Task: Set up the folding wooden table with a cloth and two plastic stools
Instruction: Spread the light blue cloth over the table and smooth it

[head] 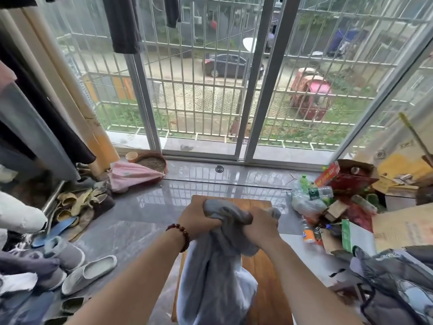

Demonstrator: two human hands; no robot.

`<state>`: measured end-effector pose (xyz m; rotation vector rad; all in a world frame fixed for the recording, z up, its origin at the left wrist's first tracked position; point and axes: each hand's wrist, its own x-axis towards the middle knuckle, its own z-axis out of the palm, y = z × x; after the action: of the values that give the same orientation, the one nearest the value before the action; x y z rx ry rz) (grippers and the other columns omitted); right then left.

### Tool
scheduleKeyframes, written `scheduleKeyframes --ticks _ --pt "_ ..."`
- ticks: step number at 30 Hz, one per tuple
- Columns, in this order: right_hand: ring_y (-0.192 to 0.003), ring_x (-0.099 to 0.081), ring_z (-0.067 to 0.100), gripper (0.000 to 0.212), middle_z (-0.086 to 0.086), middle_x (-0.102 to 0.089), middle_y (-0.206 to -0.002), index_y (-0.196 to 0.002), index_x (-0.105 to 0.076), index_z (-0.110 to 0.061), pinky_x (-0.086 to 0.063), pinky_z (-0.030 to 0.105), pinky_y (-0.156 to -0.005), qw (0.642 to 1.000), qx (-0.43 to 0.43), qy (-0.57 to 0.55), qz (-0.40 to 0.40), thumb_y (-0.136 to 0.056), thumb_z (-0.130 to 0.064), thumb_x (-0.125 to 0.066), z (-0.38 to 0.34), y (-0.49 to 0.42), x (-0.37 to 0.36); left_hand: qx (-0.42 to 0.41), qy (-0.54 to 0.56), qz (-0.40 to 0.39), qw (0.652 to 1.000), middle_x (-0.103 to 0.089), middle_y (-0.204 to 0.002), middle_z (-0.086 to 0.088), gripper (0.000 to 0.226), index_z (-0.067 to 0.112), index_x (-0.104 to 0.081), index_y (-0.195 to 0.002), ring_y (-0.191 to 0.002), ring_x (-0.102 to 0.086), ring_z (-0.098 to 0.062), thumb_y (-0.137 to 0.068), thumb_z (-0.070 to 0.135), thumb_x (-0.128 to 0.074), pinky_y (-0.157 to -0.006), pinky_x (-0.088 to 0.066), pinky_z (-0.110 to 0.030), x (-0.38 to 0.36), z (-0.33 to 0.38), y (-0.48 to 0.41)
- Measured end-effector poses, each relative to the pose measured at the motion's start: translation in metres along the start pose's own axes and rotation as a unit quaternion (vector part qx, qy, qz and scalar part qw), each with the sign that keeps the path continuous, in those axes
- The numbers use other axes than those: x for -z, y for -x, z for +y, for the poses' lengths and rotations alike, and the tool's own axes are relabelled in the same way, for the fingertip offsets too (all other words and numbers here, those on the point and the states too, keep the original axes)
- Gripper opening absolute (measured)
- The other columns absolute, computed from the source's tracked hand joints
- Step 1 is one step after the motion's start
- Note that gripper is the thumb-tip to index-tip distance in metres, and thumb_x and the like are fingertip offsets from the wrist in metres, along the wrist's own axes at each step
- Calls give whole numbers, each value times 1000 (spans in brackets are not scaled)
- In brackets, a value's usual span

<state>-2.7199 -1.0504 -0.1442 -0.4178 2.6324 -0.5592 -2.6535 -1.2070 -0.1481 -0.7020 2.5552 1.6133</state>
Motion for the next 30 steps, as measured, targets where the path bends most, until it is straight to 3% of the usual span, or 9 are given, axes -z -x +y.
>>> scheduleKeyframes --ticks 3,7,10,13,15,19,22,25,30 --pt "-100 -55 30 24 7 -62 -102 -95 -51 -27 -43 36 -87 992 -13 -109 59 -82 -7 -43 2 -2 -2 1 14 -49 999 -60 -88 4 40 20 -50 -96 -74 -54 0 -69 17 -80 -60 -44 -9 9 -2 3" --pt "-88 -51 24 30 5 -60 -92 -95 -49 -23 -35 24 -65 972 -2 -205 111 -84 2 -38 -8 -2 2 -13 49 -98 994 -63 -85 3 28 26 -59 -83 -80 -60 -11 -61 26 -76 -75 -51 -25 14 -1 10" --pt "-93 -55 22 36 2 -63 -97 -98 -53 -25 -41 28 -73 970 17 -217 108 -81 3 -38 -14 1 -5 -48 50 -57 996 -65 -85 9 22 29 -63 -89 -82 -61 -6 -76 14 -73 -72 -49 -14 14 -1 14" --pt "-90 -54 16 36 -4 -61 -95 -100 -58 -23 -39 15 -66 968 45 -224 108 -83 4 -42 -18 11 -9 -62 45 -29 997 -67 -88 10 22 30 -65 -95 -82 -61 -3 -80 14 -70 -64 -44 -5 19 -4 19" --pt "-92 -52 14 37 -6 -59 -97 -108 -63 -18 -38 17 -71 968 51 -222 110 -84 3 -45 -19 18 -9 -68 42 -32 996 -67 -90 9 24 29 -64 -97 -83 -60 -3 -80 15 -70 -62 -43 -2 22 -5 22" --pt "-94 -54 11 43 -8 -60 -96 -112 -67 -15 -37 17 -78 967 57 -226 99 -80 6 -47 -24 30 -8 -89 -27 -67 993 -66 -94 11 35 38 -57 -97 -91 -62 -6 -67 31 -75 -79 -51 -21 15 4 26" --pt "-96 -58 11 44 -8 -64 -97 -105 -69 -20 -42 13 -74 965 75 -233 88 -75 5 -49 -28 38 -12 -63 -69 -117 989 -68 -91 4 27 31 -58 -91 -89 -64 -12 -64 28 -62 -83 -55 -33 3 8 27" --pt "-92 -59 10 35 -9 -65 -95 -93 -63 -29 -44 14 -73 960 67 -246 114 -75 -1 -54 -25 46 -17 -51 -100 -93 989 -68 -84 -2 22 23 -63 -84 -85 -64 -19 -69 23 -47 -81 -54 -42 -4 6 26" --pt "-87 -60 7 30 -16 -65 -88 -88 -60 -38 -47 17 -75 965 68 -226 118 -73 -12 -63 -5 60 -8 -52 -57 -75 994 -71 -92 -8 28 12 -69 -94 -92 -64 -22 -79 4 -47 -85 -53 -41 -19 16 36"
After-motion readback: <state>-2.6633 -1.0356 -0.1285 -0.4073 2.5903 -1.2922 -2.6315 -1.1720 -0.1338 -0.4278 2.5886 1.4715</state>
